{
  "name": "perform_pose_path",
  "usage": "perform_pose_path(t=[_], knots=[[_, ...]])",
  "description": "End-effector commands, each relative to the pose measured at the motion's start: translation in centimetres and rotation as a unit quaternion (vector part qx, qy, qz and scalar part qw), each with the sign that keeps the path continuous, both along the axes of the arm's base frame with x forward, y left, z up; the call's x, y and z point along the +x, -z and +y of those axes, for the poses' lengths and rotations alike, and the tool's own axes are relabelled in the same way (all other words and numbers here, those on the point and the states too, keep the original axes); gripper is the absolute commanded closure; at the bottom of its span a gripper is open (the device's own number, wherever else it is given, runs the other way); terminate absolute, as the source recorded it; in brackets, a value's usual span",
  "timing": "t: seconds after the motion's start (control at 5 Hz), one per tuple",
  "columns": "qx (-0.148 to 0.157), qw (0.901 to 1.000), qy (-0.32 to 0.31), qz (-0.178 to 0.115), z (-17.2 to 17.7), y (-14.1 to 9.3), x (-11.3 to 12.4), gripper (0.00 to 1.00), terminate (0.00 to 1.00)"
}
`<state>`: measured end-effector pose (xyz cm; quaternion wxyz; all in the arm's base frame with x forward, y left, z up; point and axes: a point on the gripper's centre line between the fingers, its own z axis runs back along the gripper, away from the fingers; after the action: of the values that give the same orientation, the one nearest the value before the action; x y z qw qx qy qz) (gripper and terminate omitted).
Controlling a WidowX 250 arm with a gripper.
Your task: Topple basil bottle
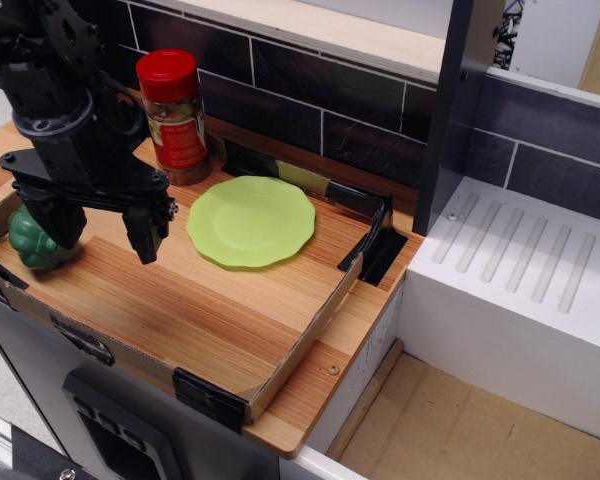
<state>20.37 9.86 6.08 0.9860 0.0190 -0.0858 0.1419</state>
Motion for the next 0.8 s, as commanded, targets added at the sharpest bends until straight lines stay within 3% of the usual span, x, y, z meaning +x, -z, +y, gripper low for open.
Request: perform_pose_path(t=[0.0,0.4,0.6], knots=[[0.0,1.0,0.0,0.0,0.0,0.0,0.0,0.0,0.0],[0.009,0.9991,-0.012,-0.04,1.8,-1.6,3.6,0.0,0.0],[0.037,0.9975,-0.012,-0.059,2.0,-2.5,5.6,0.0,0.0]])
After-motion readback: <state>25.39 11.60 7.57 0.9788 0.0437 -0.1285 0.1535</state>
